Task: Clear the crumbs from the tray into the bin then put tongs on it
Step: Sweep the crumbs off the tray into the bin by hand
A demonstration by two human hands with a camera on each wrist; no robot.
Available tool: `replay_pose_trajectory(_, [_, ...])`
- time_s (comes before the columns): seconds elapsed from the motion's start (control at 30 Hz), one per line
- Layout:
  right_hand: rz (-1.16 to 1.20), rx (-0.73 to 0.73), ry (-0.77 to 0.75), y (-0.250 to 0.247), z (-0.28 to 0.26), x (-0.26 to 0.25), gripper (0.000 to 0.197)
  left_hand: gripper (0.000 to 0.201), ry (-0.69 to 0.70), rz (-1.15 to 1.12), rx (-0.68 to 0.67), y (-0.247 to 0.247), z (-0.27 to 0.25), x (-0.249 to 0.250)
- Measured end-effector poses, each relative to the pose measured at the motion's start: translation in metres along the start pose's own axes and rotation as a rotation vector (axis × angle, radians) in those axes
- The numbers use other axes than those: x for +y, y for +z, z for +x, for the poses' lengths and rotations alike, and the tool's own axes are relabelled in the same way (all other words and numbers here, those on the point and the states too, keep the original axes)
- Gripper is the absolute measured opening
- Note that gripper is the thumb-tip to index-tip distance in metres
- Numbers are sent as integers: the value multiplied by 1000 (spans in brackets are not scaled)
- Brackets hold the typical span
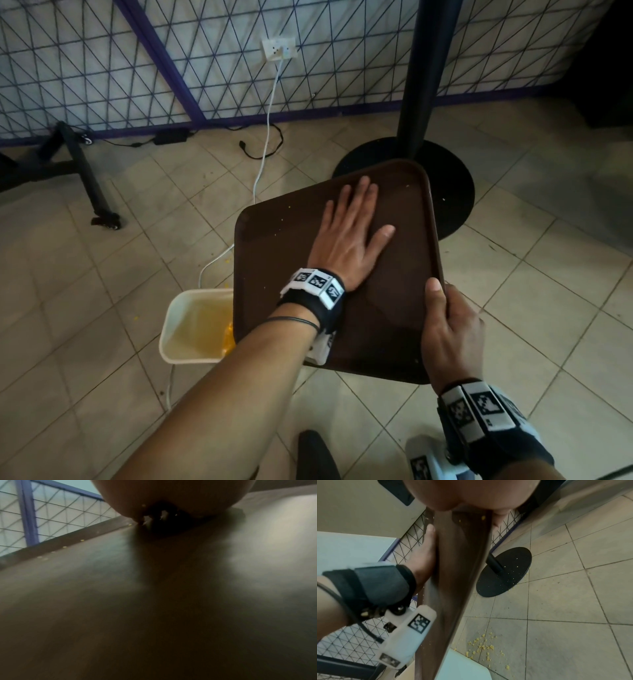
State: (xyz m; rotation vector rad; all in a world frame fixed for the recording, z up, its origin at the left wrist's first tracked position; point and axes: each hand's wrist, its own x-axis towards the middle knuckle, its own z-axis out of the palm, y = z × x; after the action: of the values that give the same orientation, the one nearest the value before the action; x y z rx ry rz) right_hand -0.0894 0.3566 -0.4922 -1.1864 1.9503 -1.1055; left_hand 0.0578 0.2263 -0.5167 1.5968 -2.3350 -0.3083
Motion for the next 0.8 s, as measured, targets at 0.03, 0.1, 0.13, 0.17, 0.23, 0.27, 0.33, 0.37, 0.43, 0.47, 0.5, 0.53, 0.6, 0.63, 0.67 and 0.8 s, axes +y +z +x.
replay_pose_trajectory(0.03, [4,-4,3,0,0,-1,41,71,-19,3,0,0,-3,-10])
replay_pose_trajectory(0.1, [10,-14,14,0,0,-1,42,71,-80,-10,-4,2,-11,-30])
replay_pose_trajectory(0.13, [11,-15,18,0,0,-1,42,72,-126,-24,-7,3,-15,-41])
replay_pose_trajectory(0.17, [11,-15,20,0,0,-2,43,72,-176,-34,-12,4,-20,-51])
replay_pose_trajectory(0.23, [10,-11,18,-1,-1,-2,43,74,-263,-37,-25,6,-29,-71])
replay_pose_trajectory(0.27, [6,-8,14,-1,-1,-2,43,75,-300,-35,-34,7,-32,-81])
replay_pose_trajectory(0.33, [5,0,8,-1,-1,-2,44,78,-376,-17,-62,6,-36,-100])
replay_pose_trajectory(0.37, [7,2,5,-1,-1,-2,45,80,-410,6,-79,4,-39,-110])
replay_pose_trajectory(0.43, [5,4,2,-1,0,-1,46,81,-455,57,-117,2,-48,-129])
replay_pose_trajectory(0.47, [3,6,0,-1,0,-1,46,81,-468,80,-141,0,-55,-136])
replay_pose_trajectory(0.5, [0,9,-3,-1,0,0,46,80,-476,111,-173,-1,-63,-142])
replay_pose_trajectory(0.53, [0,12,-6,0,0,0,46,79,-486,160,-215,-3,-72,-147])
replay_pose_trajectory(0.6, [3,14,-13,0,0,-1,46,75,-519,273,-301,-6,-92,-155])
replay_pose_trajectory(0.63, [1,17,-17,0,0,-1,46,72,-539,308,-317,-8,-101,-158])
replay_pose_trajectory(0.67, [-4,19,-23,0,1,-1,46,70,-560,318,-302,-11,-107,-161])
replay_pose_trajectory(0.8, [-28,23,-24,2,1,1,46,62,-585,211,-164,-24,-106,-169])
